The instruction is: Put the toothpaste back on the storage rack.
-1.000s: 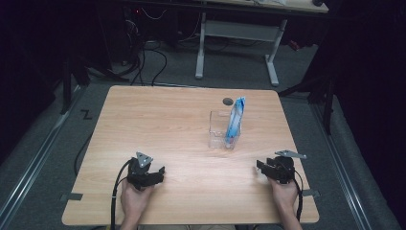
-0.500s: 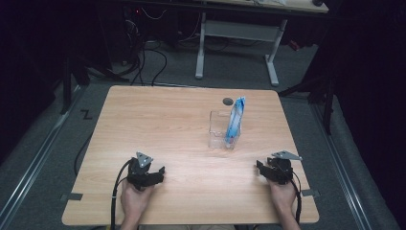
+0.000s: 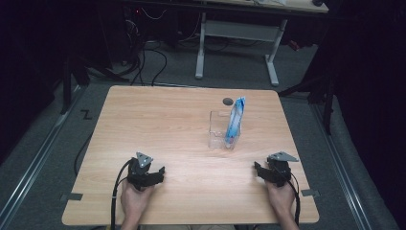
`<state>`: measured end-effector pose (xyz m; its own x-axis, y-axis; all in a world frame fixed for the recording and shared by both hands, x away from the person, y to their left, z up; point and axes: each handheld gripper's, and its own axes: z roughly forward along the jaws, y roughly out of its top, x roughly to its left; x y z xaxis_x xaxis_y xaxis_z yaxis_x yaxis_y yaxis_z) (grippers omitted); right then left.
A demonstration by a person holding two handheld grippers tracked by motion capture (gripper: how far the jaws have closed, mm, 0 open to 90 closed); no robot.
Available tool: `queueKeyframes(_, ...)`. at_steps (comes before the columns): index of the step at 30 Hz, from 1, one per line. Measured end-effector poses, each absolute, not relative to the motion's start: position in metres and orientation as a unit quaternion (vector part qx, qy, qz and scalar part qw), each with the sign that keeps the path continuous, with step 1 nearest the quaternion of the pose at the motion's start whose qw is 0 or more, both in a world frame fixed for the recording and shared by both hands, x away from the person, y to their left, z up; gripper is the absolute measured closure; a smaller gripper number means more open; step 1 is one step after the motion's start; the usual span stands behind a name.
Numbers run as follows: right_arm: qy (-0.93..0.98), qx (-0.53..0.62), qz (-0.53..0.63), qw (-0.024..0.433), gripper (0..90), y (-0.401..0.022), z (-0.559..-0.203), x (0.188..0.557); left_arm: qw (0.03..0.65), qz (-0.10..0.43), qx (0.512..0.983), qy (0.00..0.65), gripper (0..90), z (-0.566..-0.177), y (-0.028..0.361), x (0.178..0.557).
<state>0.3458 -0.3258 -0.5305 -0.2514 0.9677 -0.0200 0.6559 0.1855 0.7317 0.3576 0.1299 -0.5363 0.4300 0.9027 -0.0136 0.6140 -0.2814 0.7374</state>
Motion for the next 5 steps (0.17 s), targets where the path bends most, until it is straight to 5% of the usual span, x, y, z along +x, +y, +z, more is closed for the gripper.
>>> queueKeyframes(5,0.729,0.557,0.311,0.249,39.1,-0.3255,-0.5305,0.346,0.344,0.21,0.772,0.491,22.5,-0.5363,0.1299,0.3577)
